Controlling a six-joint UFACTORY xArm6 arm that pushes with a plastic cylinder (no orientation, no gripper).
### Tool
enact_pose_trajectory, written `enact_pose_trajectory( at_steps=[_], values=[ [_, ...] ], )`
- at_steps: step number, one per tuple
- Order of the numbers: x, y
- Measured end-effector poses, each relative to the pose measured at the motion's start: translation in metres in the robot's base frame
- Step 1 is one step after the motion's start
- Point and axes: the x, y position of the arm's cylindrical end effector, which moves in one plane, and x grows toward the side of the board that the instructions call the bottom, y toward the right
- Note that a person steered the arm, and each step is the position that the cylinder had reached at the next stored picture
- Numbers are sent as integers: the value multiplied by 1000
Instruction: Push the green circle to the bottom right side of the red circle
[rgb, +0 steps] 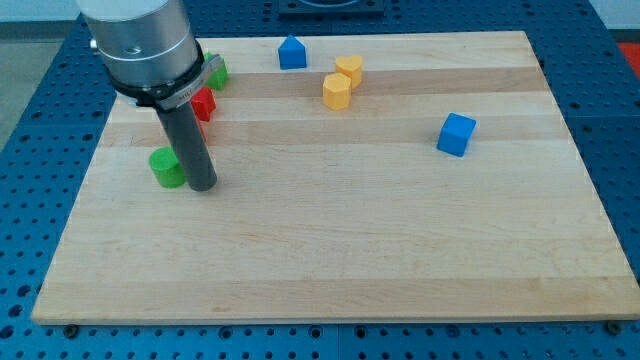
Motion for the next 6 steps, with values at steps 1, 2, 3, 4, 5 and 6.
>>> enact_pose_trajectory(
  at_steps=[1,2,3,4,5,6],
  values=[
    [-43,44],
    [44,20],
    [51,-107],
    [15,-150],
    [8,-104],
    [4,-89]
  ],
)
